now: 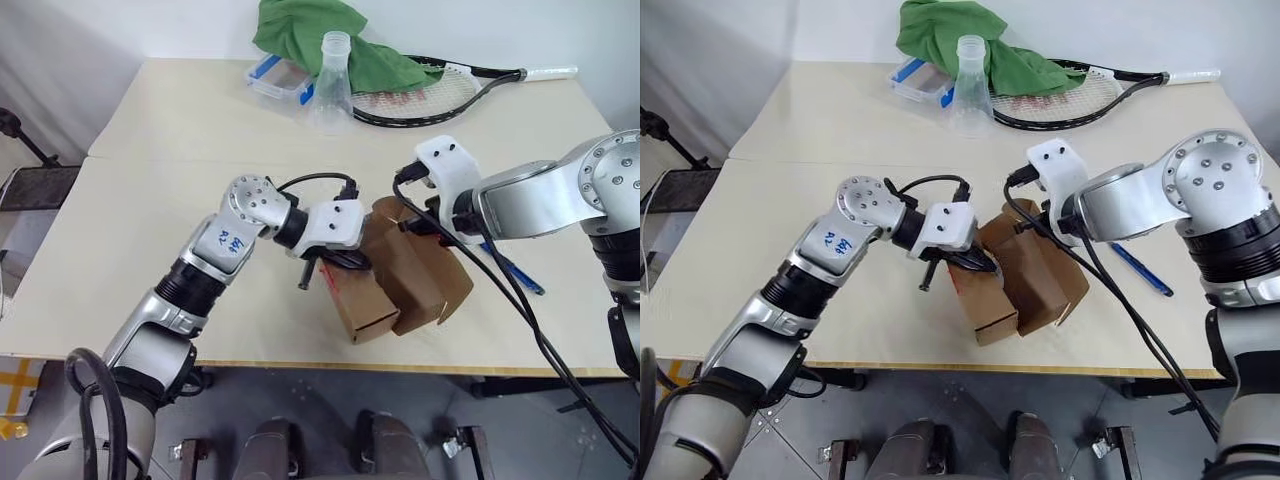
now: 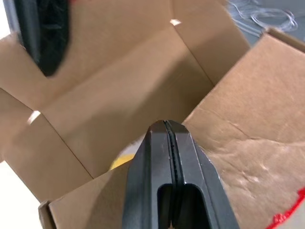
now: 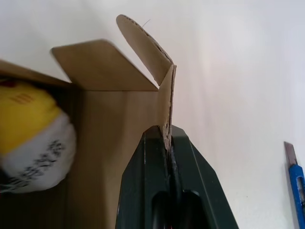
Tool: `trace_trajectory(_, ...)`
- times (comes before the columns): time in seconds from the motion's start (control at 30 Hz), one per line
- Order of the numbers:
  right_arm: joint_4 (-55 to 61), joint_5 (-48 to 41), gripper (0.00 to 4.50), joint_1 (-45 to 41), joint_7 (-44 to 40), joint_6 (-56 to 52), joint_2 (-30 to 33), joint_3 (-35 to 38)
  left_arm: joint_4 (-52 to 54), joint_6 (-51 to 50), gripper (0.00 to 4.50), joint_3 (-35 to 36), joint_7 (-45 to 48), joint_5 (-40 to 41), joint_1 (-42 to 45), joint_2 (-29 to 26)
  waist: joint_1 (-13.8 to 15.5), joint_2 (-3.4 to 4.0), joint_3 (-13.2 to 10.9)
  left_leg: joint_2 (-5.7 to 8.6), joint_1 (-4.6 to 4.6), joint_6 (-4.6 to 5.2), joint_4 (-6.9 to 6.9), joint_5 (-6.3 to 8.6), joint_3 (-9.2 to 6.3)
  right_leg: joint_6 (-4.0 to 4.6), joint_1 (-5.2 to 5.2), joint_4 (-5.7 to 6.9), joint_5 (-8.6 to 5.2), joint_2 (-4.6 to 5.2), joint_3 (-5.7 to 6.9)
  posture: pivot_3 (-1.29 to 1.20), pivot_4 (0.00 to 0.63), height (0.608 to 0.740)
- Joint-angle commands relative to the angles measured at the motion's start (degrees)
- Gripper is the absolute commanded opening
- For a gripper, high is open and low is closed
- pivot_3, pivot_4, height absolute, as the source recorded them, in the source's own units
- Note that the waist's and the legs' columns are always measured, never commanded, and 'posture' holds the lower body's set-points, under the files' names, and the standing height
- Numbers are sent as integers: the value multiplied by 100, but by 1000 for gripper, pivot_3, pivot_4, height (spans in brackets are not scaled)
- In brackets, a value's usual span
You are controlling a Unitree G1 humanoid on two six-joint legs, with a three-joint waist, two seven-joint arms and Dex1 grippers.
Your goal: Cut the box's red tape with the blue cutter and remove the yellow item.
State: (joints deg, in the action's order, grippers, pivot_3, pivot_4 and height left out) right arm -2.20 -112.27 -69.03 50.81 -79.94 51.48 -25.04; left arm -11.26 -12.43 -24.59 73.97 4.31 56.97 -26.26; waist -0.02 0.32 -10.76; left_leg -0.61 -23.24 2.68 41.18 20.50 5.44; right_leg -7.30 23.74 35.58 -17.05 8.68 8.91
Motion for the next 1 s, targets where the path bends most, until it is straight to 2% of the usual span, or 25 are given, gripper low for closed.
trace_trajectory(0.03,181,-73,42,-119,9,70,265,57,235,-92,0,-163,374,-234,-231,-463,-4,0,0,-2,0,0,0,0,0,0,0,0,0,-1,0,0,150,740)
trace_trajectory(0.27,154,-73,42,-200,-5,32,410,-1,824,-364,0,-161,505,-281,-594,-1019,13,1,1,-3,4,0,11,0,-3,1,-9,0,0,0,-1,0,150,740)
trace_trajectory(0.6,135,-73,42,78,-174,122,399,-23,1464,-777,0,-141,325,-414,-1068,-1313,150,0,2,0,2,3,29,1,-13,3,-22,1,2,5,2,0,150,740)
trace_trajectory(1.0,463,144,42,1625,-62,1019,142,361,1430,-907,0,-50,37,-550,-1303,-1450,139,-1,7,-2,16,3,21,1,-8,3,-30,0,2,2,2,0,150,740)
